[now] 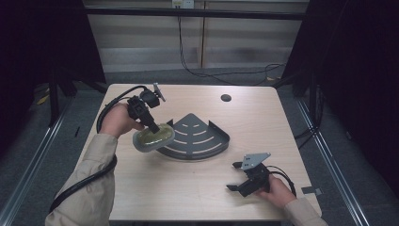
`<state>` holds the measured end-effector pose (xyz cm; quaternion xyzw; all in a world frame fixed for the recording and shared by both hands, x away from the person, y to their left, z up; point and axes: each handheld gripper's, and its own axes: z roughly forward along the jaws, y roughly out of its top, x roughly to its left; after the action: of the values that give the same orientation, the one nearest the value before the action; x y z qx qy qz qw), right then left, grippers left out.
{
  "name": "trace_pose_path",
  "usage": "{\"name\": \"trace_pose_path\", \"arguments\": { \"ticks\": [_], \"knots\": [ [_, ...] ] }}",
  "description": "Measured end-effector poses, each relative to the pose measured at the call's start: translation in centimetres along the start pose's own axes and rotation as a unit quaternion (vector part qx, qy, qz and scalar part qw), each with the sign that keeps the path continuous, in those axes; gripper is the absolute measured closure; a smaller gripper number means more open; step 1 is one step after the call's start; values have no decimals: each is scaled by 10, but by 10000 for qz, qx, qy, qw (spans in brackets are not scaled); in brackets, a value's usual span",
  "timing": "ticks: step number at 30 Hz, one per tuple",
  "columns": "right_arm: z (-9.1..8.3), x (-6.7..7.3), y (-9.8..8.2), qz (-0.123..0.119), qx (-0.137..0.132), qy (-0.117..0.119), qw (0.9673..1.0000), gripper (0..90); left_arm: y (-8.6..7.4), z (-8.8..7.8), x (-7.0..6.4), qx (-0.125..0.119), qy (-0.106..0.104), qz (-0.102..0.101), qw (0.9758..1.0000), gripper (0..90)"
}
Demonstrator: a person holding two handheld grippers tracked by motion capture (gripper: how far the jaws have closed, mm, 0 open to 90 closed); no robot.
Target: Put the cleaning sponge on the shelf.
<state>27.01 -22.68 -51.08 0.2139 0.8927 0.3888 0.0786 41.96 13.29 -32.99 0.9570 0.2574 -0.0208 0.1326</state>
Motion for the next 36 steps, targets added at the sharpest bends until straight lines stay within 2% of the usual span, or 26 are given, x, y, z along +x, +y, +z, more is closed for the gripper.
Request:
{"name": "trace_pose_path", "arguments": {
  "ticks": [5, 18, 36],
  "knots": [
    [0, 0, 0, -2, 4, -10, 10000, 126, 6, 1, 0, -75, 62, -39, 9999, 711],
    [0, 0, 0, 0, -3, 3, 10000, 126, 16, 6, 2, -92, 92, -74, 9999, 711],
    [0, 0, 0, 1, 0, -4, 10000, 126, 26, 22, 7, -167, 146, -146, 9996, 711]
  ]
}}
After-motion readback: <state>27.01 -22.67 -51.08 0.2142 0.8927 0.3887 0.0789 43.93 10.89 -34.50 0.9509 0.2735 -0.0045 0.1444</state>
